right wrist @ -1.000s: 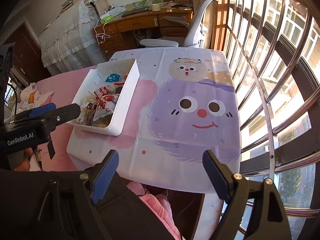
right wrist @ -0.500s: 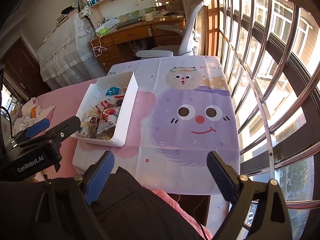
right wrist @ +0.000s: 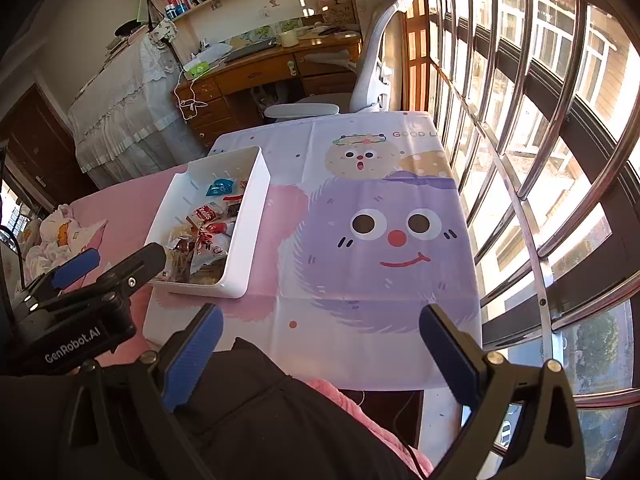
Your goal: Organize snacks
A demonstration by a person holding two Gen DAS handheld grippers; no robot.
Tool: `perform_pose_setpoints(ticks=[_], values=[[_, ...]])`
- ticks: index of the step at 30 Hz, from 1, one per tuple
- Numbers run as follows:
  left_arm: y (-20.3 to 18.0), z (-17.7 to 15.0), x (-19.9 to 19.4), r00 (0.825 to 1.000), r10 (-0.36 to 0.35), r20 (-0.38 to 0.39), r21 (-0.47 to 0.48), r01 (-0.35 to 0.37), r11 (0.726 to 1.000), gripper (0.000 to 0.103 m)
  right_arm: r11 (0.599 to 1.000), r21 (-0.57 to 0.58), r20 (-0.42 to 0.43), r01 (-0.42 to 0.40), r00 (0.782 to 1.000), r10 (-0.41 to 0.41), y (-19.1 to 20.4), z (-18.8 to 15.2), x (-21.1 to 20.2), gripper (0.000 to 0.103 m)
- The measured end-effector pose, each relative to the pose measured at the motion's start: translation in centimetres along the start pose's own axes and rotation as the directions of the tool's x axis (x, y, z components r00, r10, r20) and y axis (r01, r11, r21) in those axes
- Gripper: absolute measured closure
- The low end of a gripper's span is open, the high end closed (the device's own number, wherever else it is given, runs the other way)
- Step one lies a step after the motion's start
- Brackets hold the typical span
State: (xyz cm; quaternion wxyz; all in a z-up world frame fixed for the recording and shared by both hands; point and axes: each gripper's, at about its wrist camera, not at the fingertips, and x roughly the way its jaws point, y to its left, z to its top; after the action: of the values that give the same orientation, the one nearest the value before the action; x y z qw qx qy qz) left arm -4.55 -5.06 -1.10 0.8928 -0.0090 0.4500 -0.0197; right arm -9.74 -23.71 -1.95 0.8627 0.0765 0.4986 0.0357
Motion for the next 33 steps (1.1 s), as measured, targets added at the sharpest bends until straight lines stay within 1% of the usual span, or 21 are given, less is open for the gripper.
perform_pose_setpoints(ticks=[7,22,33], values=[[-0.23,-0.09,-0.12,1.000,-0.006,0.005,0.002,0.006,1.000,0.001,1.000,0.010,-0.021,0.002,1.000,-0.002,-0.25,-0.26,0.12,0.004],[-0.17,-0.09,-0.35,1.000,0.013,0.000,-0.013,-0.013,1.000,0.001,1.000,-0.004,-0.027,-0.003,1.000,0.003,0.06,-0.15,0.17,0.004],[-0.23,-0.08,-0.36,1.000,0.013,0.001,-0.012,-0.013,1.000,0.001,1.000,-0.003,-0.028,0.000,1.000,0.000,-0.07,0.04,0.41,0.003]])
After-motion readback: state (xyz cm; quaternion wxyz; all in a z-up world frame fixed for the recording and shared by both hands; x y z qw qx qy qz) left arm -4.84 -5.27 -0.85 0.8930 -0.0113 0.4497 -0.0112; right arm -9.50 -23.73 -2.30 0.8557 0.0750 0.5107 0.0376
